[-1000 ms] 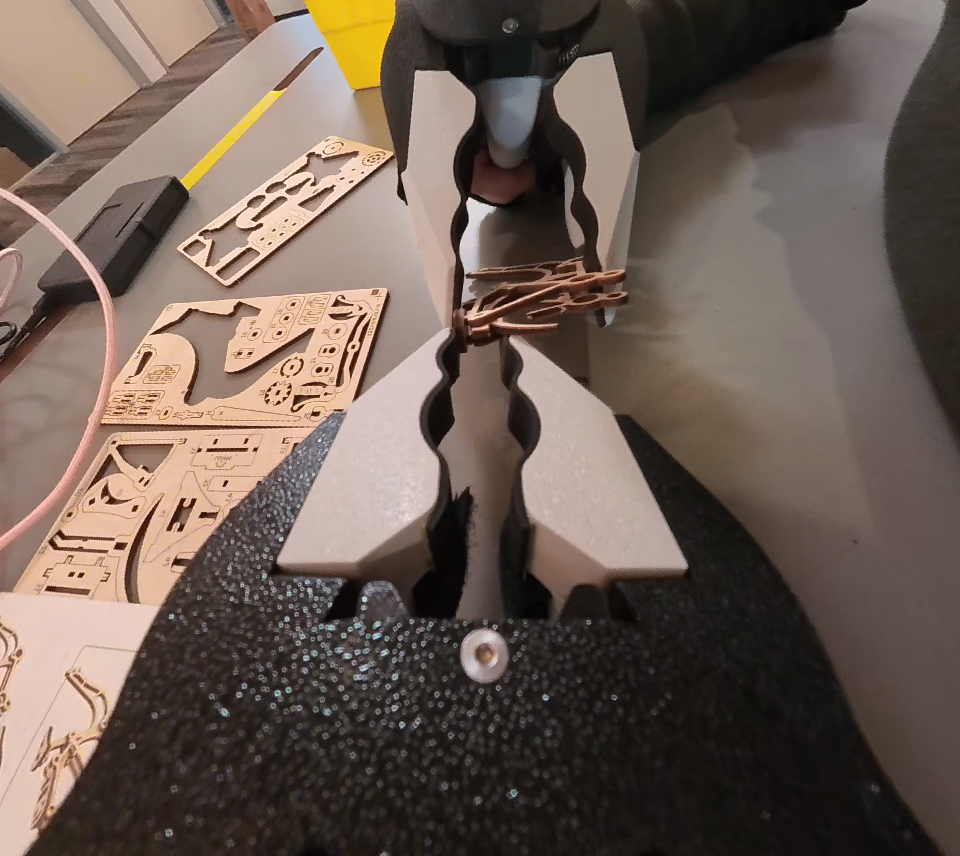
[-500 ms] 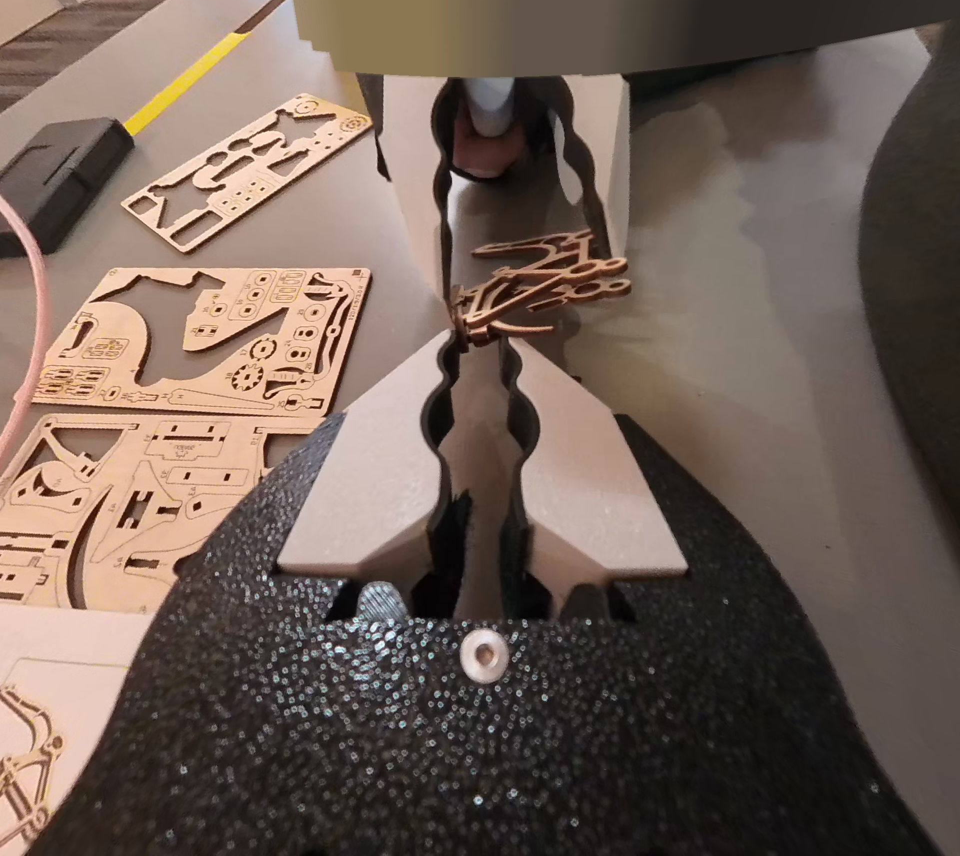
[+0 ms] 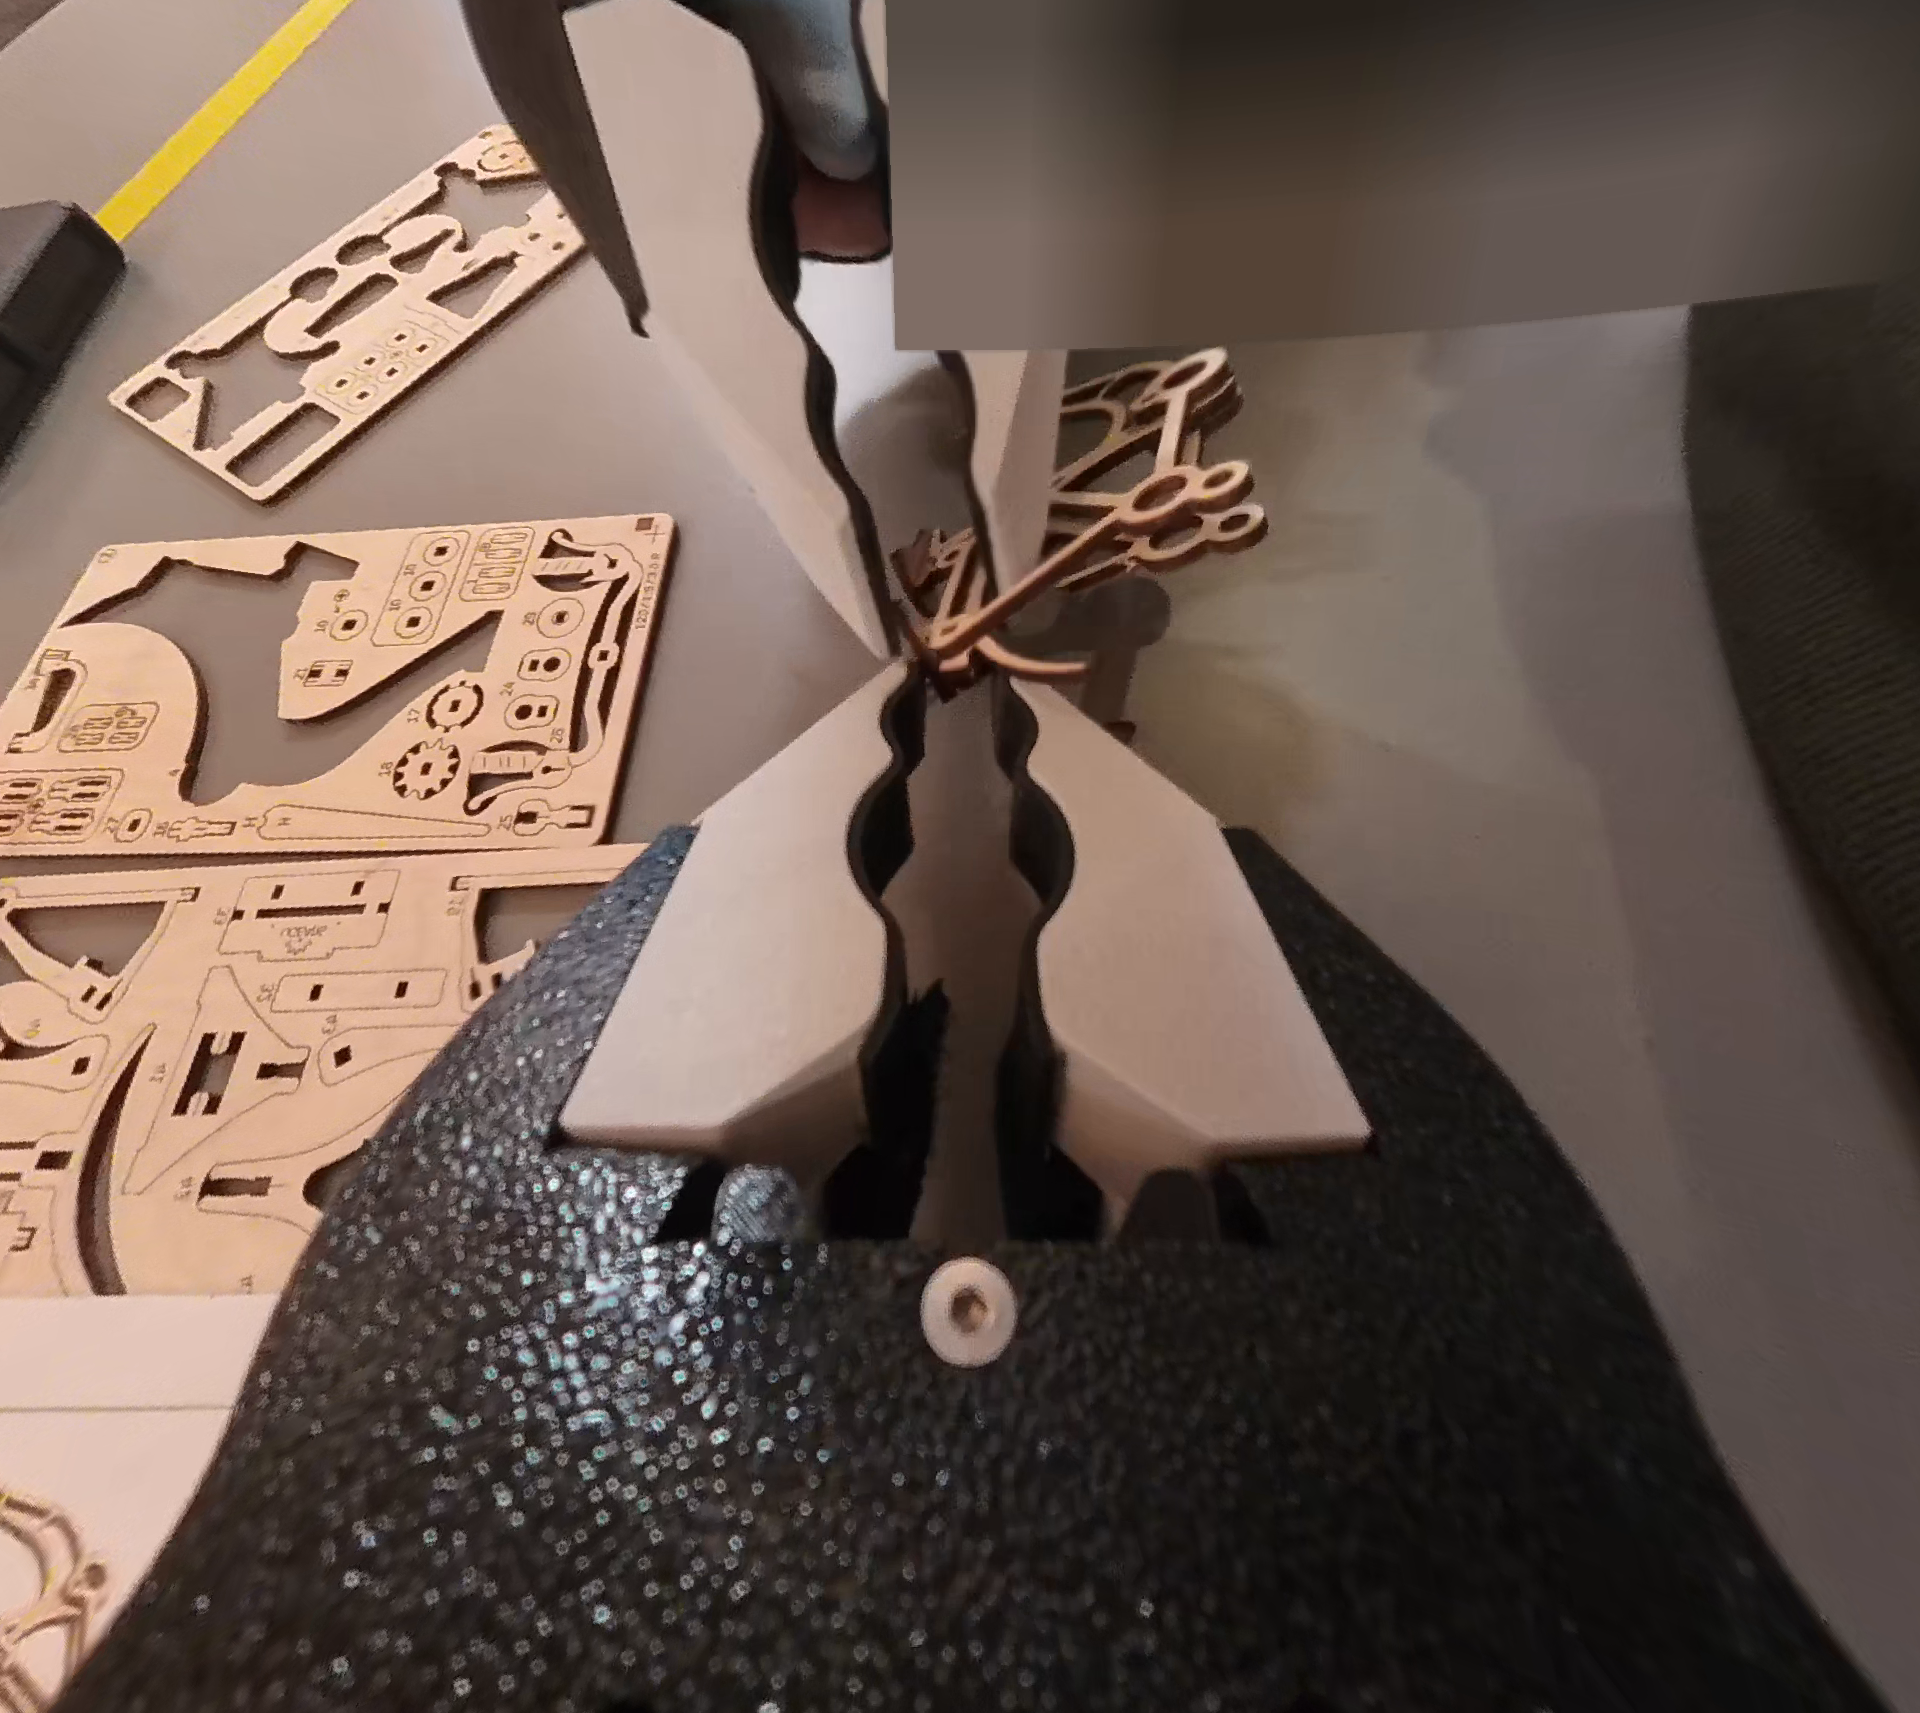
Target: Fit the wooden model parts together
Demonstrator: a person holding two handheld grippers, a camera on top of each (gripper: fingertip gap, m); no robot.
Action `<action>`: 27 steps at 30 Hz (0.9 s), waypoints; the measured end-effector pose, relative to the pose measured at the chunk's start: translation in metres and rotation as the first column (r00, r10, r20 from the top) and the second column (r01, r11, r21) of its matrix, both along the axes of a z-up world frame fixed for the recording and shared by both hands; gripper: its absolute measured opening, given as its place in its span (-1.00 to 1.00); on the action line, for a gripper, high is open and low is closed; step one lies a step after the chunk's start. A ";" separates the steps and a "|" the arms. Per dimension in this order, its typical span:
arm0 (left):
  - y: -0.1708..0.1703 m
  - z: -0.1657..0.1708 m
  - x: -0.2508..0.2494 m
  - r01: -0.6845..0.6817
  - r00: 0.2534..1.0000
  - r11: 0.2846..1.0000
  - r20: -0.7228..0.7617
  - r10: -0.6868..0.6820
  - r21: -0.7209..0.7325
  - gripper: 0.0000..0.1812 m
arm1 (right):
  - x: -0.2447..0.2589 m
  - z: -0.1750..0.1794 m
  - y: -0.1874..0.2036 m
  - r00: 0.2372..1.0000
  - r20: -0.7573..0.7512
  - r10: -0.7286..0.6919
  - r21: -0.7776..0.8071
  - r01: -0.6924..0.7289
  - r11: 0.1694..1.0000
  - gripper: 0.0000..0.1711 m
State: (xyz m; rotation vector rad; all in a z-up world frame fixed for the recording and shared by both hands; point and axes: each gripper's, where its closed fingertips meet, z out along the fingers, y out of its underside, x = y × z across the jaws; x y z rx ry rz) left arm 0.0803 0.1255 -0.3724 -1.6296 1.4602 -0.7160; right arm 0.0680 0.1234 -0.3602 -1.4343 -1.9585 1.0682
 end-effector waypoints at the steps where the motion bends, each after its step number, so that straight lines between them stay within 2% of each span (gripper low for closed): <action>1: 0.000 -0.001 0.000 -0.001 1.000 1.000 -0.008 0.001 0.010 -0.91 | 0.000 -0.001 0.000 1.000 0.003 0.003 0.022 -0.004 1.000 -0.83; 6: -0.001 -0.005 0.001 0.008 0.999 1.000 -0.032 -0.007 0.019 -0.96 | 0.004 -0.009 -0.002 0.999 0.048 0.007 0.033 -0.009 0.999 -0.73; 13: -0.003 -0.009 0.002 0.025 0.998 1.000 -0.058 -0.025 -0.005 -0.91 | 0.008 -0.013 -0.005 0.998 0.063 0.028 0.055 -0.032 0.998 -0.86; 22: -0.010 -0.002 0.002 0.075 0.997 0.995 -0.001 -0.075 -0.066 -0.86 | 0.007 -0.012 -0.007 1.000 0.012 0.026 0.108 -0.027 0.994 -0.87; 27: -0.007 0.004 0.003 0.058 0.998 0.996 0.041 -0.055 -0.065 -0.78 | 0.007 -0.005 -0.007 0.998 -0.062 0.020 0.088 -0.014 0.996 -0.88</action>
